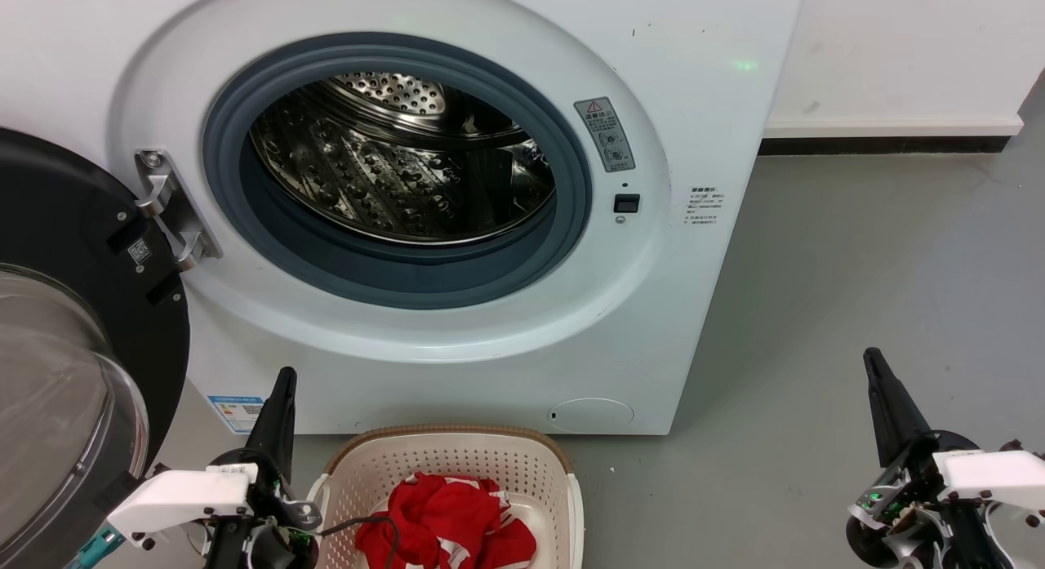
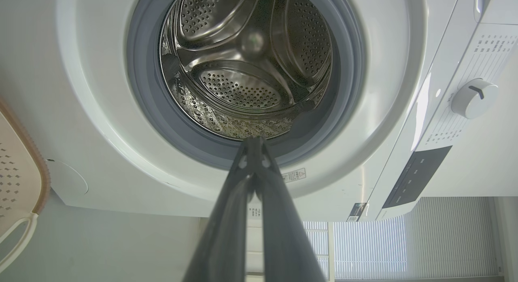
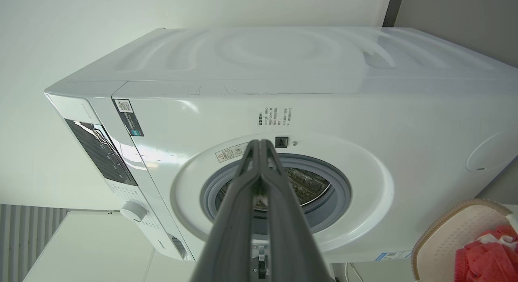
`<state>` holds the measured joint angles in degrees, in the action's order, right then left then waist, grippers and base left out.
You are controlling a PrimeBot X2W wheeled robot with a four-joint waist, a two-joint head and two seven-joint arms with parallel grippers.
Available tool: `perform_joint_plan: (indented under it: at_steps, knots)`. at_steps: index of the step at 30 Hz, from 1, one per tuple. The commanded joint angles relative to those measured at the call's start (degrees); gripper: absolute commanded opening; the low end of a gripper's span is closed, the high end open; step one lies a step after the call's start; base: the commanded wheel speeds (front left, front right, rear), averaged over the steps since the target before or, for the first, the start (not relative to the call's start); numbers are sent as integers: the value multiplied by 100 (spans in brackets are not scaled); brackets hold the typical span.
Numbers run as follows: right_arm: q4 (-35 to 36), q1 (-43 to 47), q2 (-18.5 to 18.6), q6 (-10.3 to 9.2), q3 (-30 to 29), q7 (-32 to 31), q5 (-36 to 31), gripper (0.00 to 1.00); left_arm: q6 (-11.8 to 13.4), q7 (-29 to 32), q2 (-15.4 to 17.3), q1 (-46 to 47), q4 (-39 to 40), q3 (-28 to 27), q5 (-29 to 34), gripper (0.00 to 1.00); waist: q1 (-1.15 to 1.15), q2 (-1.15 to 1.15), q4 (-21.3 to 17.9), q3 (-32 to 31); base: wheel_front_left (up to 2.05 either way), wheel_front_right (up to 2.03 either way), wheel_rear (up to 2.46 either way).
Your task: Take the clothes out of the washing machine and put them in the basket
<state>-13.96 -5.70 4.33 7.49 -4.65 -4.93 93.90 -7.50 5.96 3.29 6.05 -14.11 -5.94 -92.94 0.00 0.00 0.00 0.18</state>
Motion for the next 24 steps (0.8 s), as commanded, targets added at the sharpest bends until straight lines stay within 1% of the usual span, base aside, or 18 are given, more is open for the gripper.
perform_joint_plan:
  at_steps: [1,24]
  knots:
    - [-11,-75,-19,0,-12,-16,5,0,-16,30,-5,33,-2,-20,12,0,0,0,0,0,0,0,0]
    - [-14,-82,-46,0,-59,-59,-47,0,-16,40,-19,34,-2,-38,35,0,0,0,0,0,0,0,0]
